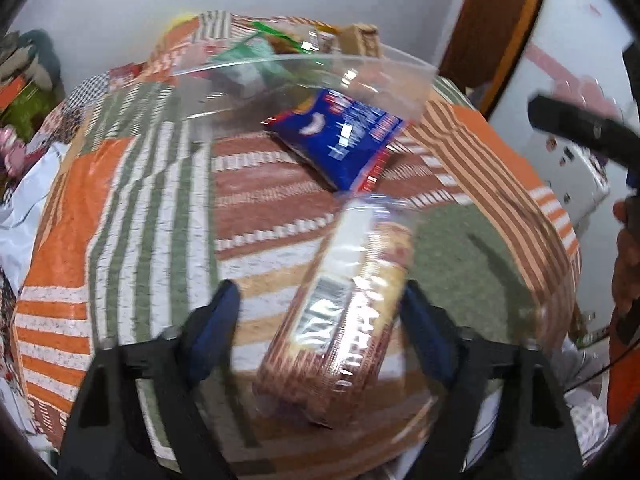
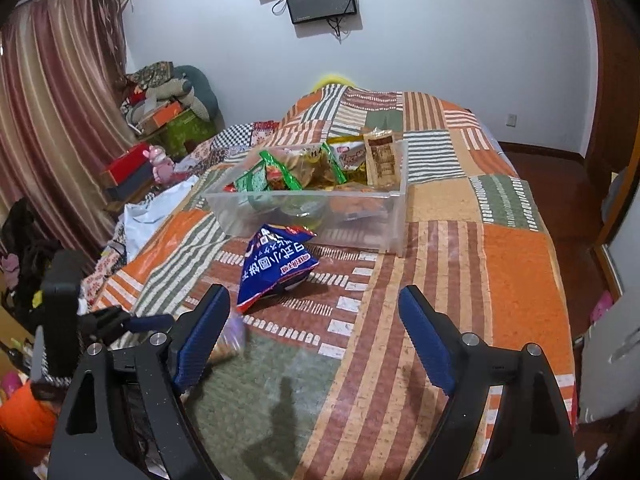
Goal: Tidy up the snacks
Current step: 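Grasp the long wrapped biscuit roll with the left tool while the right tool grasps the blue bag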
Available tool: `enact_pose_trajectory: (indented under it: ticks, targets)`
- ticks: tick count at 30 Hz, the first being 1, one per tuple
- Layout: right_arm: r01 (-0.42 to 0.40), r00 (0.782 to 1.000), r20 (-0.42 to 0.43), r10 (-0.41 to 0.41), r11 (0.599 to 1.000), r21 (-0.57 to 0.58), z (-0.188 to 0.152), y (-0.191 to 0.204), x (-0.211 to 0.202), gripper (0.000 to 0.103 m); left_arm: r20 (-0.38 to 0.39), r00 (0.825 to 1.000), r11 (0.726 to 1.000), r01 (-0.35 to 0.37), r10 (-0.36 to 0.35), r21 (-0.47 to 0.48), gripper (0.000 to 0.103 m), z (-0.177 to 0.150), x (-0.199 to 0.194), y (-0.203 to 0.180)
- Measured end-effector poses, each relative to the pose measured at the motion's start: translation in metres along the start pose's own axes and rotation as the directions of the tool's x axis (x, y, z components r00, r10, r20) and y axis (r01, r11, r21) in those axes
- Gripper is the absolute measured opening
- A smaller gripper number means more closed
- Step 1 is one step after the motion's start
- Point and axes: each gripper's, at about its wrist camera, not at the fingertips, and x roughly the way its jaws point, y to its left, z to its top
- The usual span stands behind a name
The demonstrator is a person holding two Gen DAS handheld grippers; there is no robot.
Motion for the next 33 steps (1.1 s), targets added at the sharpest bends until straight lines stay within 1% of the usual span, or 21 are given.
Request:
enact_pose_trajectory:
  ticks: [1, 2, 3, 6, 9, 14, 18, 23, 25, 28, 33]
  targets:
    - [-0.005, 1.0, -0.008, 0.005, 1.0, 0.001, 0.0, 0.001, 0.004, 0.084, 0.003, 1.0, 1.0, 0.004, -0.004, -0.011, 0.062, 0.0, -0.001, 0.004]
    - [-0.009, 1.0, -0.015, 0.009, 1.0, 0.001, 0.0, 0.002, 0.007, 0.084, 0.012, 1.0, 1.0, 0.008, -0.007, -0.027, 0.047, -0.001, -0.003, 0.009]
    - [-0.013, 1.0, -0.022, 0.013, 1.0, 0.001, 0.0, 0.003, 0.01, 0.084, 0.015, 1.0, 0.999, 0.008, -0.007, -0.035, 0.045, -0.002, -0.005, 0.012]
    - [-0.024, 0.999, -0.045, 0.024, 1.0, -0.006, 0.001, 0.008, 0.022, 0.084, 0.029, 1.0, 0.998, 0.007, -0.005, -0.07, 0.045, -0.004, -0.009, 0.022]
    - [-0.042, 0.997, -0.071, 0.041, 0.999, -0.015, 0.003, 0.014, 0.035, 0.084, 0.038, 0.999, 0.996, -0.018, 0.022, -0.091, 0.045, 0.0, -0.009, 0.031]
    - [-0.059, 0.994, -0.09, 0.057, 0.998, -0.026, 0.013, 0.022, 0.054, 0.084, 0.039, 0.999, 0.988, -0.015, 0.021, -0.152, 0.045, 0.012, -0.001, 0.05]
    - [-0.074, 0.991, -0.112, 0.071, 0.997, -0.027, 0.023, 0.026, 0.073, 0.084, 0.035, 0.999, 0.984, -0.001, 0.007, -0.176, 0.045, 0.022, 0.008, 0.06]
    - [-0.072, 0.983, -0.175, 0.063, 0.996, -0.047, 0.028, 0.032, 0.102, 0.084, 0.047, 0.999, 0.987, -0.006, 0.014, -0.161, 0.045, 0.025, 0.013, 0.062]
    - [-0.059, 0.977, -0.208, 0.046, 0.997, -0.059, 0.027, 0.035, 0.115, 0.084, 0.055, 0.998, 0.989, -0.012, 0.02, -0.146, 0.045, 0.023, 0.014, 0.061]
    - [-0.035, 0.974, -0.228, 0.013, 0.995, -0.091, 0.024, 0.04, 0.124, 0.086, 0.064, 0.998, 0.992, -0.02, 0.028, -0.126, 0.045, 0.021, 0.014, 0.058]
    - [-0.058, 0.956, -0.293, 0.03, 0.995, -0.085, 0.019, 0.041, 0.138, 0.084, 0.071, 0.997, 0.993, -0.023, 0.031, -0.116, 0.045, 0.02, 0.013, 0.057]
